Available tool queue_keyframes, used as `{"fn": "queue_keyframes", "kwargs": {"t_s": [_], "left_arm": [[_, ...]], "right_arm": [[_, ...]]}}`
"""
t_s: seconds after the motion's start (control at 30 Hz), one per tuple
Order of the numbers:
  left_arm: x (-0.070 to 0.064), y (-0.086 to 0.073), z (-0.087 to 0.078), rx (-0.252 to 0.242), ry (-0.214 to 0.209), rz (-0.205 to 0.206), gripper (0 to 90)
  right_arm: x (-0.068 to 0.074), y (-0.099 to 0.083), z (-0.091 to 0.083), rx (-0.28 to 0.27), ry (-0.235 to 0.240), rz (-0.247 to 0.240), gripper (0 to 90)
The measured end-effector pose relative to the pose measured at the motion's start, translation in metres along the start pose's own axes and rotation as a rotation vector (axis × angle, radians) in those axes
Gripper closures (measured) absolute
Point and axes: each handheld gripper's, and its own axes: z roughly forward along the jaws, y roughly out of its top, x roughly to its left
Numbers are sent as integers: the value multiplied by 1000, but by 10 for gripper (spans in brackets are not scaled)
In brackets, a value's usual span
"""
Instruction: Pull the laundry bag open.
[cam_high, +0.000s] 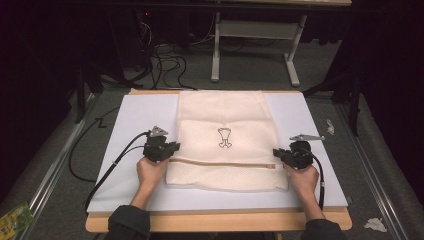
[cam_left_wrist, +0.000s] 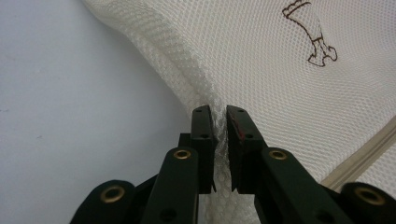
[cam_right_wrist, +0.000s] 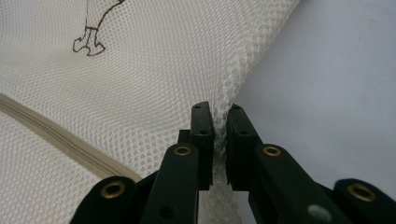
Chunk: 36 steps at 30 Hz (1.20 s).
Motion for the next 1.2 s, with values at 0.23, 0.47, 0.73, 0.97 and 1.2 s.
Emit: {"fn": "queue_keyframes", "kwargs": {"t_s": [0.23,0.47,0.73,0.97,1.2], "left_arm": [[-1,-1,-1,-3,9,9,806],[-4,-6,2,6,39,45,763],[-10,-8,-5,-52,77,92,591],[-27,-20,-25,-129,74,147,497],[-44,-35,-23,-143,48,165,454]], "right_arm": [[0,-2,0,-8,-1,6,826],[-1,-5,1,-2,-10,-4,797],[0,-7,2,-21,-30,7,637],[6,-14,-7,-41,-70,-21,505],[7,-25,-7,-42,-39,5,469]]}}
